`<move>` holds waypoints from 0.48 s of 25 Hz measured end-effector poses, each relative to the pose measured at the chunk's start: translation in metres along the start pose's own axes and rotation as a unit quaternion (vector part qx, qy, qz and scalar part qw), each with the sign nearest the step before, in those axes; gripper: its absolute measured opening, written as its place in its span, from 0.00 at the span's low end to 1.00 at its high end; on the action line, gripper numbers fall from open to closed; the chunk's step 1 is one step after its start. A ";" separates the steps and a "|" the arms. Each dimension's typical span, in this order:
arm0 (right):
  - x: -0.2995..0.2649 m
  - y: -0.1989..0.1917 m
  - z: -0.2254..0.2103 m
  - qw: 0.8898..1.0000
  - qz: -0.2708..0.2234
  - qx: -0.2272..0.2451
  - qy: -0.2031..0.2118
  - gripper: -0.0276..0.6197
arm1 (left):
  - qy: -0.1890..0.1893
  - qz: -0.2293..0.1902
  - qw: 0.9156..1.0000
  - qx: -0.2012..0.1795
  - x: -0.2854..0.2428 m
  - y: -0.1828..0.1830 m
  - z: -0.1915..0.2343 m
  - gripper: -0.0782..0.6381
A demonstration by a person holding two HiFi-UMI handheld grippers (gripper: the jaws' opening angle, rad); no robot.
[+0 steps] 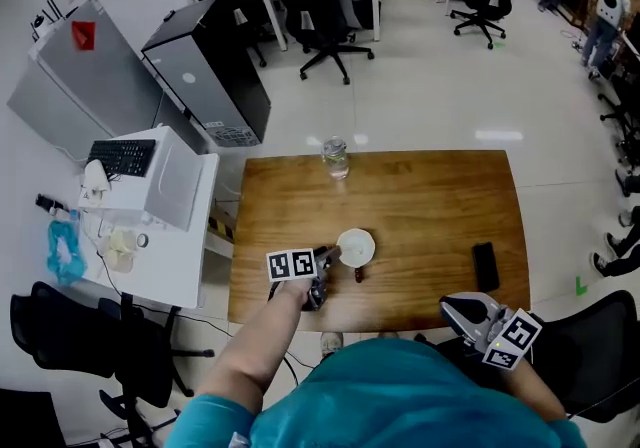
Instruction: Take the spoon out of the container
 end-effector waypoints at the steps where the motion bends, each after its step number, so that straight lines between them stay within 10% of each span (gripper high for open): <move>1: -0.005 -0.003 -0.002 1.000 0.003 0.001 -0.007 0.05 | -0.003 0.011 1.000 -0.001 -0.009 0.004 0.004 0.39; 12: -0.016 -0.002 -0.011 0.999 0.003 -0.001 -0.041 0.05 | 0.051 0.063 0.995 -0.053 -0.037 0.008 0.005 0.18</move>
Point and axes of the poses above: the fingertips, and each gripper's own axes: x backward along the fingers, z to its left, y out of its top, the point moved 10 cm from there along x, backward along the fingers, and after that the axes turned 9 degrees about -z, right-handed, at the moved point
